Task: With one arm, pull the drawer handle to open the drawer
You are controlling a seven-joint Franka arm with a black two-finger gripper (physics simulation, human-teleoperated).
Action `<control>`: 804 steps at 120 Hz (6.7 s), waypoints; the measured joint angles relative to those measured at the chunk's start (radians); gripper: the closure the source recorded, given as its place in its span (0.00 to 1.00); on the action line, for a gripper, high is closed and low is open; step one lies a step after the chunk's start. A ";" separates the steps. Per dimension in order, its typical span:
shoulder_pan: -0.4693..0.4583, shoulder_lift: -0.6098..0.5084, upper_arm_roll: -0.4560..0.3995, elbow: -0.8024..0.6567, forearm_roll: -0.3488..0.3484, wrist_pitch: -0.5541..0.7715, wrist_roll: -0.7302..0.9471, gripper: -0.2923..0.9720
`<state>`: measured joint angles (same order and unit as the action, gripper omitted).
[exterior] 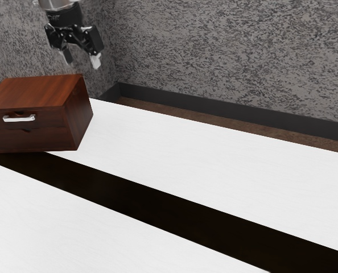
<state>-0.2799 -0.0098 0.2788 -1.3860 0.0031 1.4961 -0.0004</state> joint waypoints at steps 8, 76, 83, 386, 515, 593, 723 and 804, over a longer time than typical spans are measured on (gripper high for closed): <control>-0.012 -0.001 0.016 0.010 0.001 -0.018 0.000 0.23; 0.112 0.005 0.028 0.260 -0.001 -0.172 -0.002 0.23; 0.127 0.012 0.036 0.260 0.003 -0.177 -0.003 0.23; 0.448 0.346 0.246 -0.374 -0.232 0.925 -1.351 0.25; 0.585 0.463 0.124 -0.295 -0.260 0.952 -1.292 0.41; 0.588 0.445 0.122 -0.298 -0.252 0.915 -1.235 0.69; 0.585 0.302 0.123 -0.462 -0.250 0.843 -1.210 0.78; 0.585 0.193 0.129 -0.596 -0.248 0.843 -1.213 0.79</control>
<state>0.3050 0.1832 0.4076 -1.9821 -0.2445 2.3394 -1.2129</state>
